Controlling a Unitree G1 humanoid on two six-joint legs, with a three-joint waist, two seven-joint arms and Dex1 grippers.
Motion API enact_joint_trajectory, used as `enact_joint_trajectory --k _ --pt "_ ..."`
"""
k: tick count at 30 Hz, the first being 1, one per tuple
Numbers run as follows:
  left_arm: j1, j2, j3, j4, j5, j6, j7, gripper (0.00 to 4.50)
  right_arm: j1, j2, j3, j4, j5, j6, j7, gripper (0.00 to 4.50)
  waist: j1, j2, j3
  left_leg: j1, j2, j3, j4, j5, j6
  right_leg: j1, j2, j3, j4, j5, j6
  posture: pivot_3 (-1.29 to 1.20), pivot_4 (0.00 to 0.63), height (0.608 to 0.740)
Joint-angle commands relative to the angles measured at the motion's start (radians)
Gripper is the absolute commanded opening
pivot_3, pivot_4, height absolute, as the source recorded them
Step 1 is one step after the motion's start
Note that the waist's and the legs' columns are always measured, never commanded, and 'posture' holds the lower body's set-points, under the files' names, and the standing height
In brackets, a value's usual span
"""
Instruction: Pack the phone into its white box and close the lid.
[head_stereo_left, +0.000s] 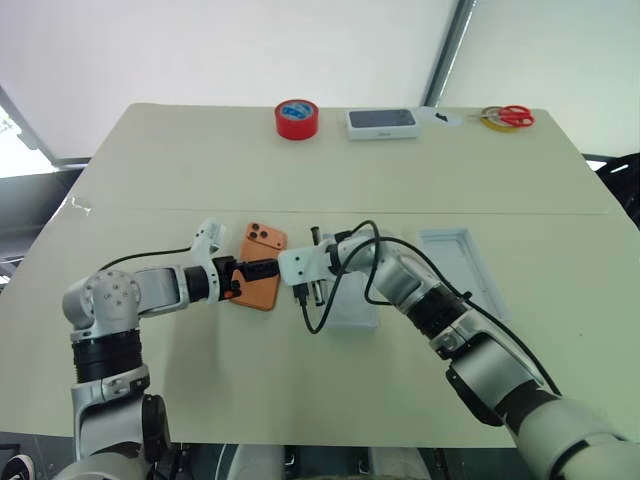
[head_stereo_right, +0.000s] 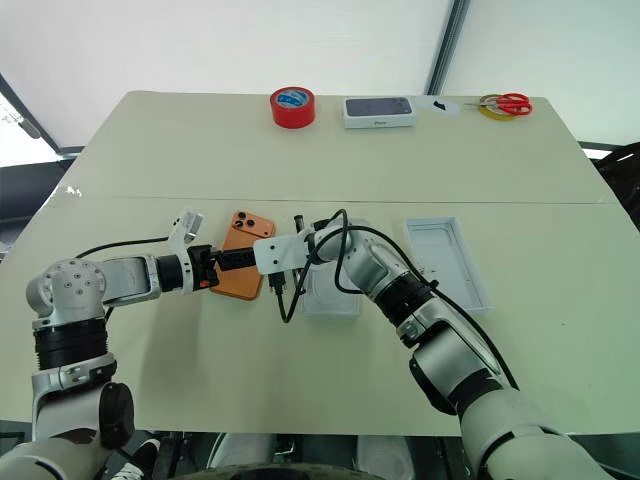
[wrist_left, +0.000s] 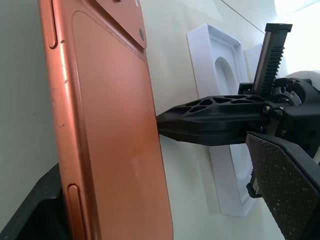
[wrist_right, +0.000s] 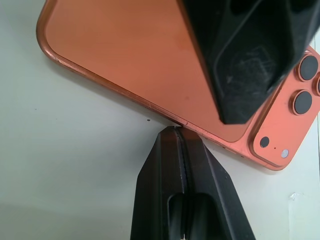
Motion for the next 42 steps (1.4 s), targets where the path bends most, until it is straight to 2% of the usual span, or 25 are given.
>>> enact_joint_trajectory --k 1,4,5,7,17,20,23,30,33,35,36,37,40,42 --pt "0.034 0.009 0.006 0.041 0.025 -0.009 -0.009 4.47 0.006 0.007 0.003 -0.016 0.003 -0.006 -0.003 0.00 0.000 0.000 0.000 0.000 0.000 0.000 0.000 0.000 0.000 0.000 0.000 0.000 0.000 0.000 0.000 0.00 0.150 0.730" --pt "0.044 0.009 0.011 0.053 0.024 -0.015 -0.022 3.69 0.009 0.002 0.005 -0.018 0.000 -0.008 -0.003 0.00 -0.001 0.000 0.000 0.000 0.000 0.000 0.000 0.000 0.000 0.000 0.000 0.000 0.000 0.000 0.000 0.00 0.150 0.730" --pt "0.046 0.013 0.006 0.053 0.023 -0.018 -0.029 3.31 0.009 0.002 0.005 -0.018 0.001 -0.006 -0.003 0.00 -0.002 0.000 0.000 0.000 0.000 0.000 0.000 0.000 0.000 0.000 0.000 0.000 0.000 0.000 0.000 0.00 0.150 0.730" --pt "0.046 0.016 0.001 0.053 0.018 -0.021 -0.045 2.25 0.008 0.002 0.006 -0.021 0.000 -0.012 -0.003 0.00 -0.003 -0.001 0.000 -0.001 0.000 0.000 0.000 0.000 0.000 -0.001 0.000 0.000 0.000 0.000 0.000 0.00 0.150 0.730" --pt "0.053 0.019 0.013 0.078 0.031 -0.013 -0.052 2.25 0.004 0.000 0.005 -0.015 -0.004 -0.022 -0.014 0.00 -0.002 -0.001 0.001 -0.002 0.001 0.000 0.000 0.000 0.000 -0.002 0.000 0.000 0.000 0.000 0.000 0.00 0.150 0.730" --pt "0.045 0.011 0.028 0.088 0.027 -0.012 -0.047 1.43 0.002 0.000 0.004 -0.012 -0.006 -0.022 -0.018 0.00 -0.002 -0.001 0.001 -0.002 0.001 0.000 0.000 0.000 0.000 -0.003 0.000 0.000 0.000 0.000 0.000 0.00 0.150 0.730" --pt "0.045 0.008 0.036 0.091 0.025 -0.008 -0.047 0.06 0.004 0.000 0.004 -0.014 -0.005 -0.021 -0.017 0.00 -0.001 -0.001 0.000 -0.003 0.001 0.000 0.000 0.000 0.000 -0.003 0.000 0.000 0.000 0.000 0.000 0.00 0.150 0.730" --pt "0.065 -0.004 0.070 0.059 -0.010 -0.007 -0.060 0.01 0.006 0.001 -0.016 -0.017 0.014 -0.024 -0.030 0.00 -0.004 -0.001 0.001 -0.004 0.001 0.000 -0.001 0.000 -0.001 -0.004 0.000 0.000 -0.001 0.000 0.000 0.00 0.150 0.730" --pt "0.068 -0.025 0.110 0.039 -0.041 -0.041 -0.073 0.01 0.014 0.036 -0.122 -0.081 0.161 0.008 -0.015 0.00 -0.002 -0.002 0.001 -0.005 0.001 0.000 -0.001 0.000 -0.001 -0.005 0.000 0.000 -0.001 0.000 0.000 0.00 0.150 0.730" --pt "0.073 -0.037 0.148 0.028 -0.085 -0.044 -0.093 0.01 0.027 0.044 -0.218 -0.166 0.343 0.134 0.090 0.00 -0.002 -0.003 0.004 -0.007 0.001 0.000 0.000 0.000 0.000 -0.007 0.000 0.000 0.000 0.000 0.000 0.00 0.150 0.730" --pt "0.067 -0.058 0.192 0.030 -0.125 -0.031 -0.084 0.00 0.050 0.020 -0.253 -0.223 0.425 0.166 0.155 0.52 -0.002 -0.003 0.005 -0.009 0.001 0.000 0.000 0.001 -0.001 -0.009 0.000 0.000 0.000 0.000 0.000 0.00 0.150 0.730" --pt "0.072 -0.067 0.207 0.012 -0.146 -0.032 -0.085 0.00 0.081 -0.018 -0.269 -0.278 0.473 0.170 0.209 0.72 0.001 -0.003 0.005 -0.010 0.001 0.000 0.000 0.001 -0.001 -0.010 0.000 0.000 0.000 0.000 0.000 0.00 0.150 0.730" --pt "0.085 -0.104 0.246 -0.028 -0.209 -0.018 -0.064 0.00 0.179 -0.148 -0.256 -0.420 0.495 0.161 0.298 2.09 0.008 -0.005 0.006 -0.011 0.002 -0.001 0.000 0.000 0.000 -0.010 0.000 0.000 -0.001 0.000 0.000 0.00 0.150 0.730" --pt "0.124 -0.109 0.220 -0.094 -0.206 -0.058 -0.070 0.00 0.239 -0.217 -0.266 -0.506 0.511 0.170 0.314 2.09 0.006 -0.006 0.006 -0.011 0.001 -0.001 0.000 -0.001 0.002 -0.009 -0.001 0.000 -0.003 0.000 0.000 0.00 0.150 0.730"
